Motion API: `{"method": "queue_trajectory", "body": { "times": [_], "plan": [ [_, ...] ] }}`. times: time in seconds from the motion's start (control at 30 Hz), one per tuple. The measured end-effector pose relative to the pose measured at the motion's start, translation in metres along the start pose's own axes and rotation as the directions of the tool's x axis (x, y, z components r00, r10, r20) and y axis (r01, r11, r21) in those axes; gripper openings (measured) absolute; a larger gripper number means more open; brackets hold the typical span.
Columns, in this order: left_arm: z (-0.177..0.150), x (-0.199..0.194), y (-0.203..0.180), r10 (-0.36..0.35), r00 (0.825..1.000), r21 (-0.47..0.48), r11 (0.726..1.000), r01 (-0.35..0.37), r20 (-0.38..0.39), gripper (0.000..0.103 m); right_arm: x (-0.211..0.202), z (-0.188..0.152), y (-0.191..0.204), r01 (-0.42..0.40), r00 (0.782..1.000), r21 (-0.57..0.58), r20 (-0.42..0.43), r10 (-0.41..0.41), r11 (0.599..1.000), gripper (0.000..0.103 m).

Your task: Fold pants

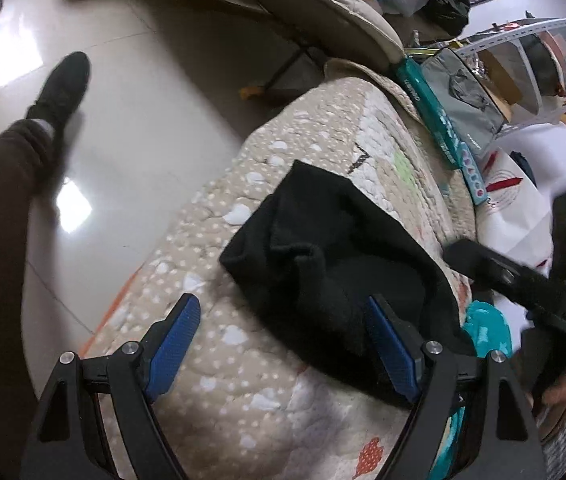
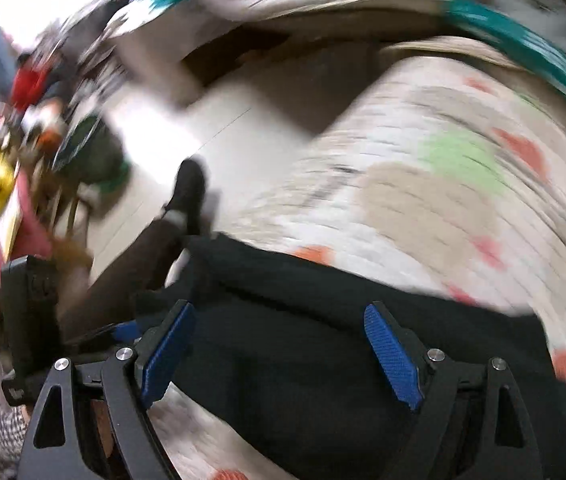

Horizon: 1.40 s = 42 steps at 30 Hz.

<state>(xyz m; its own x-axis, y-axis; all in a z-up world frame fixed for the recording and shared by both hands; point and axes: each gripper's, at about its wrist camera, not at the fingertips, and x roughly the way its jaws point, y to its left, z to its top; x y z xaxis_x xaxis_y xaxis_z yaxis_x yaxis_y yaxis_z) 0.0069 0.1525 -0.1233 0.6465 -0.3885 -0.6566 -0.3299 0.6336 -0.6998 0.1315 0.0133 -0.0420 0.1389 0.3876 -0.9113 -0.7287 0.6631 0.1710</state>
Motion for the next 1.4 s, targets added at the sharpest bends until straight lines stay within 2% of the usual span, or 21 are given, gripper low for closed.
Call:
{"method": "queue_trajectory", "body": {
  "times": [0.1, 0.2, 0.27, 0.3, 0.33, 0.37, 0.4, 0.43, 0.47, 0.6, 0.77, 0.9, 1.07, 1.17, 1.23, 1.27, 1.3, 1.33, 1.37, 1.4],
  "plan": [
    [0.003, 0.009, 0.002, -0.016, 1.0, -0.009, 1.0, 0.016, -0.002, 0.083, 0.032, 0.019, 0.026, 0.002, 0.998, -0.126, -0.069, -0.011, 0.992, 0.089],
    [0.006, 0.014, 0.003, -0.016, 1.0, -0.016, 1.0, 0.016, 0.001, 0.082, 0.067, 0.029, 0.048, 0.03, 0.989, -0.234, -0.133, -0.063, 0.972, 0.086],
    [0.008, 0.016, 0.0, 0.021, 1.0, 0.011, 1.0, -0.021, -0.004, 0.067, 0.086, 0.032, 0.06, 0.046, 0.981, -0.289, -0.167, -0.098, 0.956, 0.079],
    [0.008, 0.015, 0.001, 0.032, 0.999, 0.023, 0.999, -0.032, -0.006, 0.054, 0.092, 0.031, 0.066, 0.074, 0.977, -0.311, -0.17, -0.132, 0.947, 0.076],
    [0.01, 0.015, 0.001, 0.037, 0.999, 0.034, 0.999, -0.037, -0.014, 0.045, 0.095, 0.029, 0.073, 0.108, 0.972, -0.337, -0.161, -0.171, 0.935, 0.071],
    [0.011, 0.015, 0.001, 0.031, 0.999, 0.034, 0.999, -0.03, -0.021, 0.041, 0.097, 0.028, 0.075, 0.132, 0.968, -0.35, -0.157, -0.197, 0.927, 0.056],
    [0.012, 0.014, 0.001, 0.023, 0.999, 0.031, 0.999, -0.022, -0.026, 0.034, 0.098, 0.028, 0.075, 0.153, 0.965, -0.352, -0.15, -0.217, 0.923, 0.049],
    [0.013, 0.013, -0.001, 0.014, 0.999, 0.033, 0.999, -0.013, -0.031, 0.029, 0.095, 0.028, 0.072, 0.16, 0.966, -0.34, -0.141, -0.219, 0.927, 0.045],
    [0.013, 0.012, -0.003, 0.014, 0.999, 0.041, 0.999, -0.012, -0.03, 0.025, 0.092, 0.029, 0.069, 0.16, 0.967, -0.326, -0.137, -0.215, 0.932, 0.036],
    [0.014, 0.004, -0.017, 0.007, 1.0, 0.068, 0.998, -0.005, -0.024, 0.019, 0.064, 0.028, 0.066, 0.169, 0.977, -0.279, -0.08, -0.199, 0.945, 0.03],
    [0.014, -0.013, -0.055, -0.002, 1.0, 0.139, 0.99, 0.002, 0.005, 0.019, 0.01, 0.024, 0.052, 0.175, 0.985, -0.189, 0.024, -0.173, 0.966, 0.03],
    [0.006, -0.013, -0.1, -0.027, 1.0, 0.213, 0.977, 0.03, -0.014, 0.019, -0.032, 0.009, 0.024, 0.175, 0.982, -0.084, 0.088, -0.167, 0.981, 0.03],
    [-0.026, 0.014, -0.165, -0.03, 0.997, 0.348, 0.936, 0.055, -0.075, 0.019, -0.082, -0.035, -0.04, 0.18, 0.974, 0.082, 0.125, -0.189, 0.98, 0.03],
    [-0.053, 0.044, -0.198, -0.008, 0.989, 0.418, 0.906, 0.069, -0.145, 0.021, -0.093, -0.072, -0.083, 0.193, 0.973, 0.178, 0.094, -0.212, 0.965, 0.031],
    [-0.071, 0.064, -0.208, 0.027, 0.981, 0.447, 0.892, 0.063, -0.193, 0.023, -0.088, -0.098, -0.113, 0.246, 0.967, 0.237, 0.011, -0.256, 0.94, 0.038],
    [-0.081, 0.072, -0.212, 0.042, 0.974, 0.456, 0.888, 0.065, -0.222, 0.024, -0.087, -0.11, -0.125, 0.305, 0.951, 0.262, -0.029, -0.309, 0.916, 0.048],
    [-0.091, 0.075, -0.213, 0.042, 0.966, 0.455, 0.887, 0.083, -0.257, 0.026, -0.089, -0.124, -0.14, 0.397, 0.917, 0.291, -0.077, -0.392, 0.87, 0.052],
    [-0.097, 0.074, -0.214, 0.033, 0.96, 0.456, 0.884, 0.101, -0.277, 0.03, -0.093, -0.135, -0.154, 0.454, 0.889, 0.323, -0.105, -0.446, 0.83, 0.054],
    [-0.104, 0.07, -0.215, 0.022, 0.955, 0.467, 0.875, 0.124, -0.294, 0.031, -0.101, -0.146, -0.167, 0.476, 0.876, 0.369, -0.116, -0.469, 0.798, 0.057],
    [-0.108, 0.064, -0.215, 0.018, 0.951, 0.489, 0.86, 0.143, -0.309, 0.033, -0.108, -0.155, -0.177, 0.476, 0.872, 0.419, -0.114, -0.476, 0.773, 0.061]
  ]
}}
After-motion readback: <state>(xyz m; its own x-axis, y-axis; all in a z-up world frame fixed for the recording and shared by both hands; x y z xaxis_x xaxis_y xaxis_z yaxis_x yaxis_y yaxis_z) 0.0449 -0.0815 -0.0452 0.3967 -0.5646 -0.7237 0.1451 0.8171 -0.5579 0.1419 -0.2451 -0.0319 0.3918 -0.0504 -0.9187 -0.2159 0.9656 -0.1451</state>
